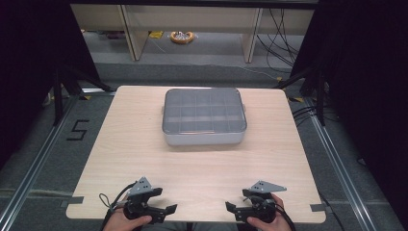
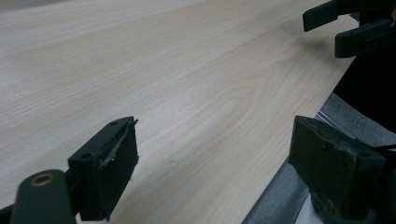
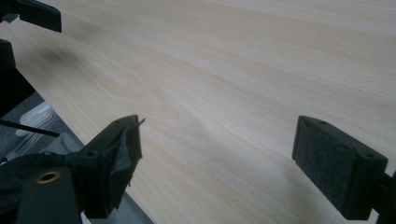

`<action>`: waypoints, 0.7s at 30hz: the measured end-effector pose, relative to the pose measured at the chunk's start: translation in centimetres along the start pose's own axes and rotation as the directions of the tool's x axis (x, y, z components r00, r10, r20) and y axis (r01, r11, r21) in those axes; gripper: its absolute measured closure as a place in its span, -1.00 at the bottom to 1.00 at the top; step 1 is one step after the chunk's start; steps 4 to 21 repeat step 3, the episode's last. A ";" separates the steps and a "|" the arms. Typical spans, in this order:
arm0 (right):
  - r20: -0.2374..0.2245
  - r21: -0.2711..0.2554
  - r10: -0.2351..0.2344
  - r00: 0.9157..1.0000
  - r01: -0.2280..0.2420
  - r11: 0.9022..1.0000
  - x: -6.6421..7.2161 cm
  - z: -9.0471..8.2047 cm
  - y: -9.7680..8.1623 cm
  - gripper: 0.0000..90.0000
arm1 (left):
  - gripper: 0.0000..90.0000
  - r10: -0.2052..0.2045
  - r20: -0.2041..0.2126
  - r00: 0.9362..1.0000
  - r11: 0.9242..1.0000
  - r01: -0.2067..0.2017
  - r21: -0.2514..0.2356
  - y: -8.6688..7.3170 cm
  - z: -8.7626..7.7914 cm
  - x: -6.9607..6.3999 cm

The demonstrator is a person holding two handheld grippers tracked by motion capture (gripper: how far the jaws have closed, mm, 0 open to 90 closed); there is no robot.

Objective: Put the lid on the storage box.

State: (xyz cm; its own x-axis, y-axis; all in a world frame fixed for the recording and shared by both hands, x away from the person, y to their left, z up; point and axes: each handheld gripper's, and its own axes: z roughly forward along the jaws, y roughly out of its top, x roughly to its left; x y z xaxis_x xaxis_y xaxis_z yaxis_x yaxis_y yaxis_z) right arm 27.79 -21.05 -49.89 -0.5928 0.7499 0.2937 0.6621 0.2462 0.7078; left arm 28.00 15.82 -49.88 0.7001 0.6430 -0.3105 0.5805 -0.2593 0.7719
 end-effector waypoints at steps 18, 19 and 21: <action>0.011 0.002 -0.005 1.000 0.005 1.000 0.0 0.0 0.0 -0.62 | -0.66 -0.010 -0.008 1.000 1.000 0.010 0.003 0.0 0.0 0.1; 0.011 0.002 -0.005 1.000 0.005 1.000 0.0 0.0 0.0 -0.62 | -0.66 -0.010 -0.008 1.000 1.000 0.010 0.003 0.0 0.0 0.1; 0.011 0.002 -0.005 1.000 0.005 1.000 0.0 0.0 0.0 -0.62 | -0.66 -0.010 -0.008 1.000 1.000 0.010 0.003 0.0 0.0 0.1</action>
